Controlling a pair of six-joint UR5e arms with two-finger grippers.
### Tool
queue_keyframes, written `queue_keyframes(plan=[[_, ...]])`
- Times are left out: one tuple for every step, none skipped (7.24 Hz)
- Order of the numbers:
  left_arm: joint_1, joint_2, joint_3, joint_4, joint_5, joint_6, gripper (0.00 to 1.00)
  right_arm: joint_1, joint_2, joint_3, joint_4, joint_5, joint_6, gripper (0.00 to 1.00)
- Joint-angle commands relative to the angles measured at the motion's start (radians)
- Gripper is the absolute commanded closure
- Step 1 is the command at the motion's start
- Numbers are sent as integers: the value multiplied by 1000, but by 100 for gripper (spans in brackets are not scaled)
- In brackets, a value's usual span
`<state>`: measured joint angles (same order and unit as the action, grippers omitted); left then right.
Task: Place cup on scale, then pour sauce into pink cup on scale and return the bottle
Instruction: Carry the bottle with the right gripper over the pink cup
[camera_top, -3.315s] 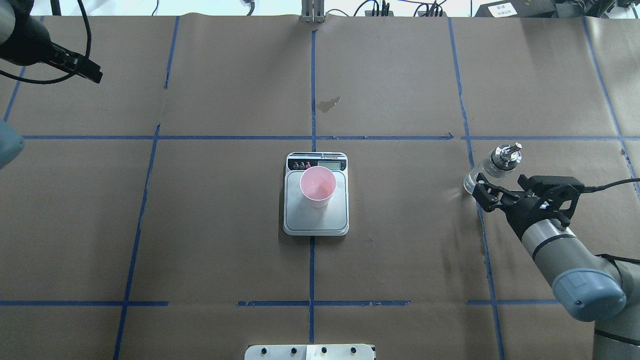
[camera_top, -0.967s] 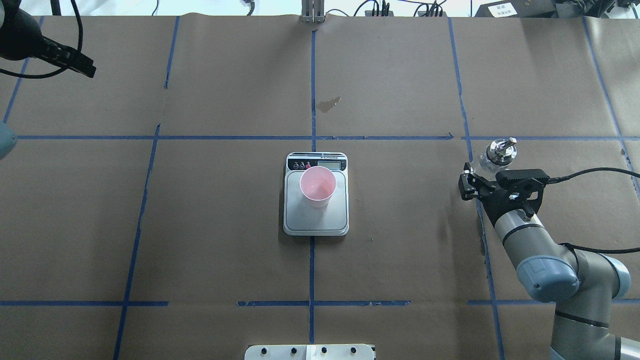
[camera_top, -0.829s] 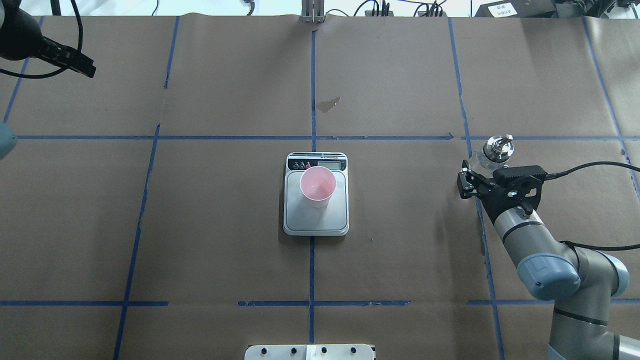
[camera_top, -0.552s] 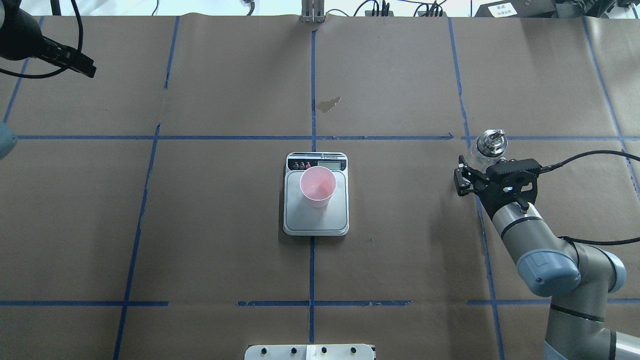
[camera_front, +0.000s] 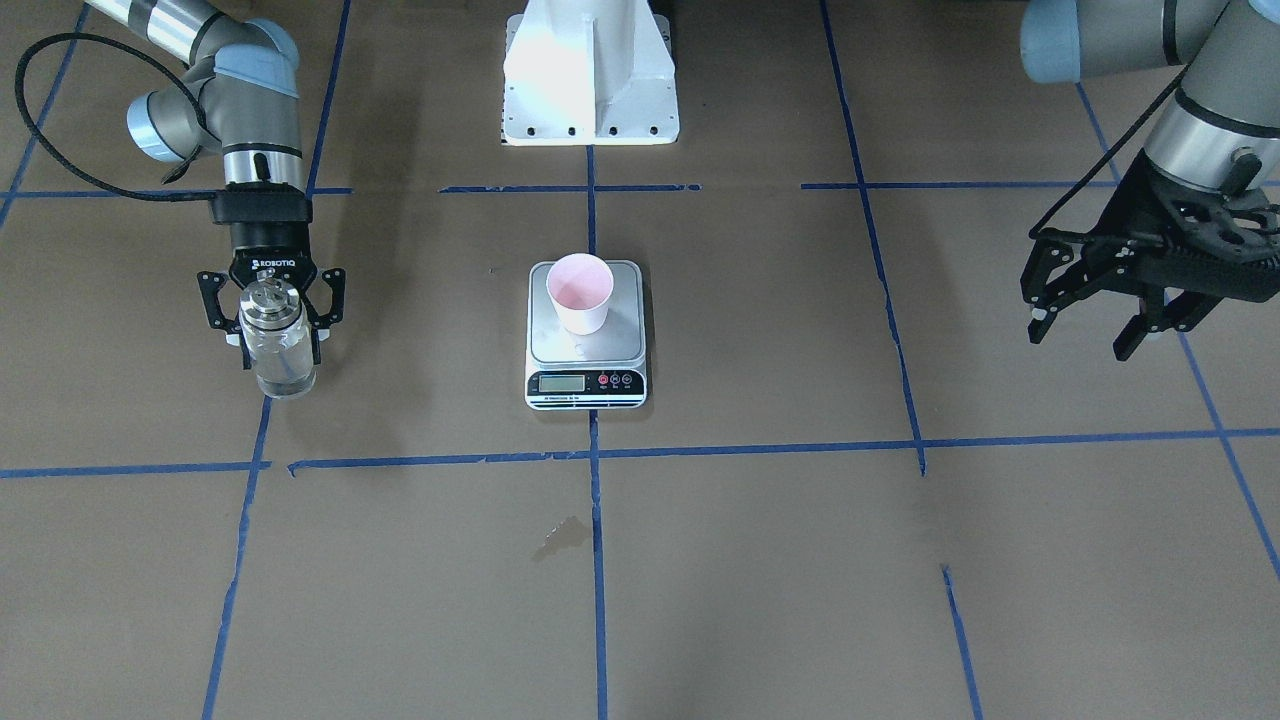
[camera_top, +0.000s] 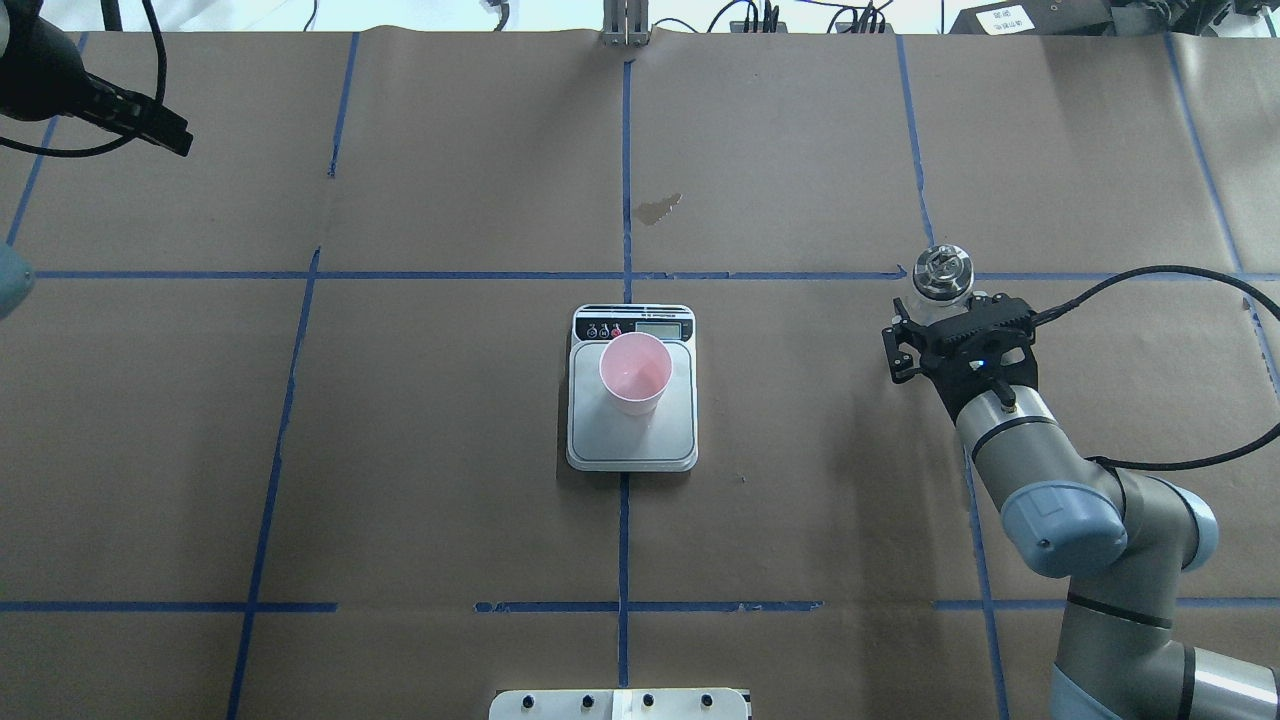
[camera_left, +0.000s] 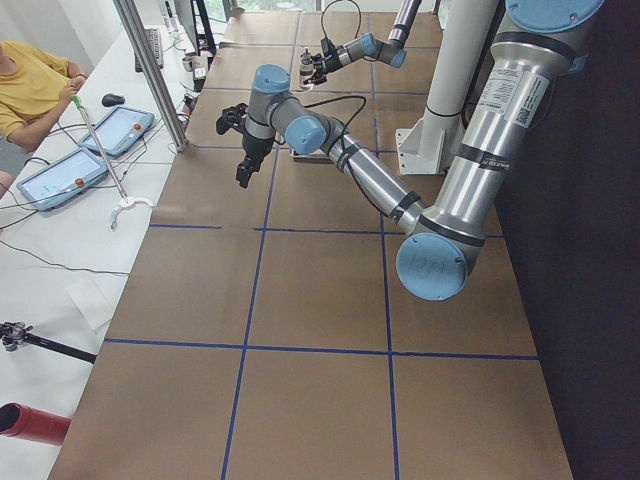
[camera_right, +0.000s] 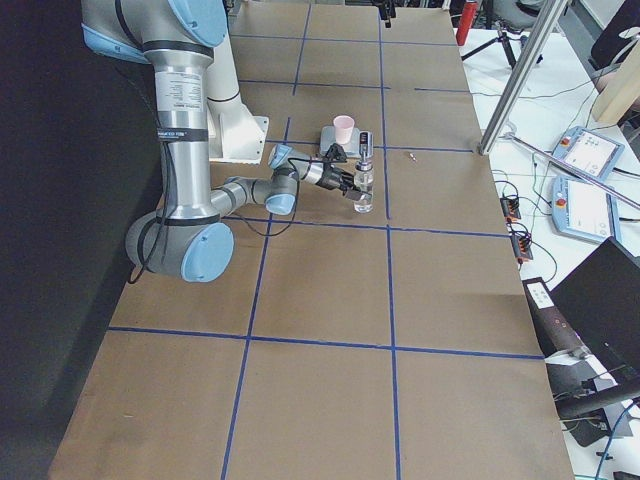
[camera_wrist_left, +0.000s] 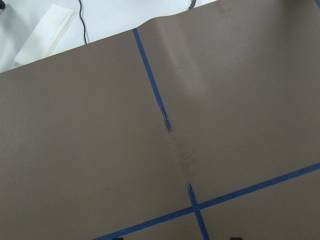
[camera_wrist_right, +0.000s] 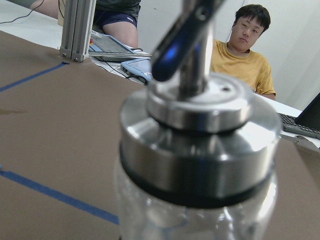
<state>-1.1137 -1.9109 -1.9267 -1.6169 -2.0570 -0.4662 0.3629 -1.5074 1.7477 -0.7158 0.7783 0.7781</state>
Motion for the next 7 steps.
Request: queue_keyframes(plan=[[0,1,0,0,1,0,23,-2,58,6,-164,-22,-98,100],[0,1,0,0,1,1,23,1,134,12,-286,-60,-173,100],[0,1,0,0,0,1,23,-4,175,15,-415,-97,-189,100],[0,1,0,0,0,1,23,-5,214,19,-524,-108,-198,100],[0,3,0,0,1,1,23,-13,269,21,-634,-144,-226,100],[0,3,0,0,0,1,23,-28,320,21,-757,-172,-235,100],[-1,4,0,2,0,1,23,-47,355,21,-887,-209,-250,100]])
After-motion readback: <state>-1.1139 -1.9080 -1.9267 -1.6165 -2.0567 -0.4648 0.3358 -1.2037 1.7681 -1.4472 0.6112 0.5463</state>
